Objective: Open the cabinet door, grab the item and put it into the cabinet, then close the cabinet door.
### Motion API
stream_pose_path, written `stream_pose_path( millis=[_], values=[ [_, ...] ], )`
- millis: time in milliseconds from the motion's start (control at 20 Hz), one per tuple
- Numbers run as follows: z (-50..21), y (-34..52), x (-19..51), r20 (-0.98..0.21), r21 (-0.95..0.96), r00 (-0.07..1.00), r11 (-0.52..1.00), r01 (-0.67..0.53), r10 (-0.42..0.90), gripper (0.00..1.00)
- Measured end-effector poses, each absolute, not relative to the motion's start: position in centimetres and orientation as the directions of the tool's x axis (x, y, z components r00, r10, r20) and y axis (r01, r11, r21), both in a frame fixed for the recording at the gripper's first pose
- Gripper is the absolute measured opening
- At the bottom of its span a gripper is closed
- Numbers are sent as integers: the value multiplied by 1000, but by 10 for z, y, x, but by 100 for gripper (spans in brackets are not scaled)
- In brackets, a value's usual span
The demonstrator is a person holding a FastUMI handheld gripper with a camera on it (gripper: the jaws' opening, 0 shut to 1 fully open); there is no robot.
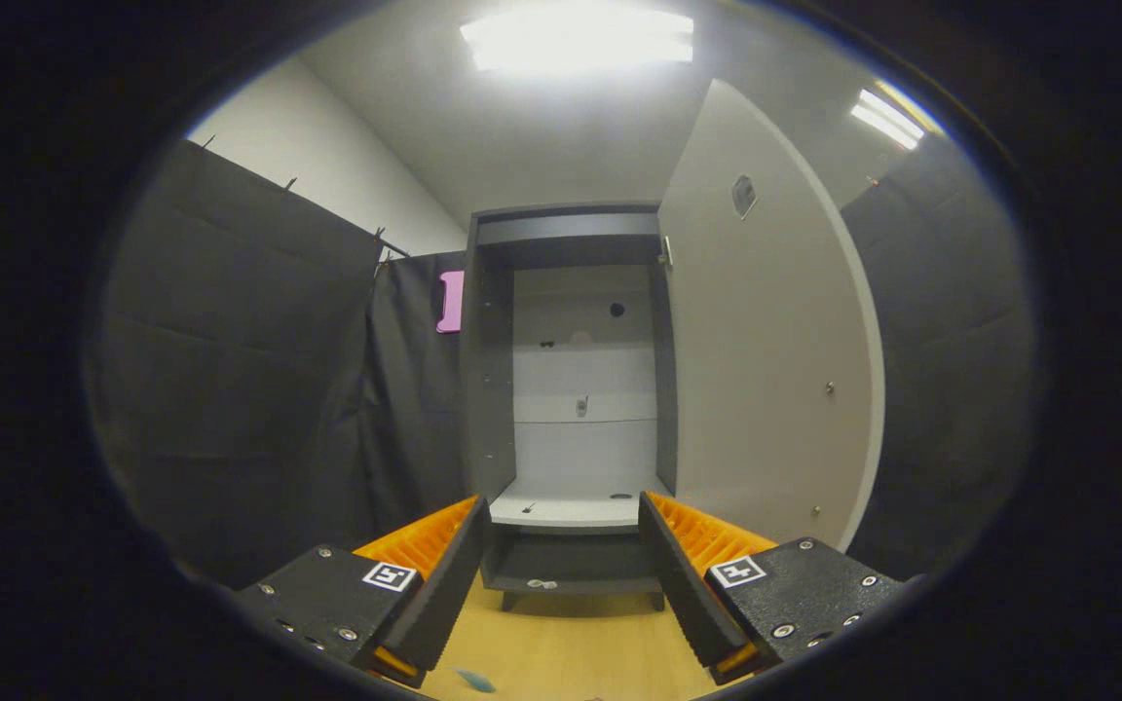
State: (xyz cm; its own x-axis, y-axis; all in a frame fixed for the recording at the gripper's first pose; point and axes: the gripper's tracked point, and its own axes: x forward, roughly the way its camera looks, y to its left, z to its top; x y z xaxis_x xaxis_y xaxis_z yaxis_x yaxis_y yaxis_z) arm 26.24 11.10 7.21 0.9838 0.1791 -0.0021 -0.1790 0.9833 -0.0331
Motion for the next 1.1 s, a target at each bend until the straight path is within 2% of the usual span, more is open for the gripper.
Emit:
stream_pose_path(
  millis=[400, 750, 1100],
  values=[
    [32, 150, 256, -63, 10, 952, 955, -298, 298, 93],
    [-34, 160, 242, -215, 93, 939, 963, -255, 269, 93],
    [-110, 169, 229, -346, 73, 900, 964, -257, 266, 93]
  ],
)
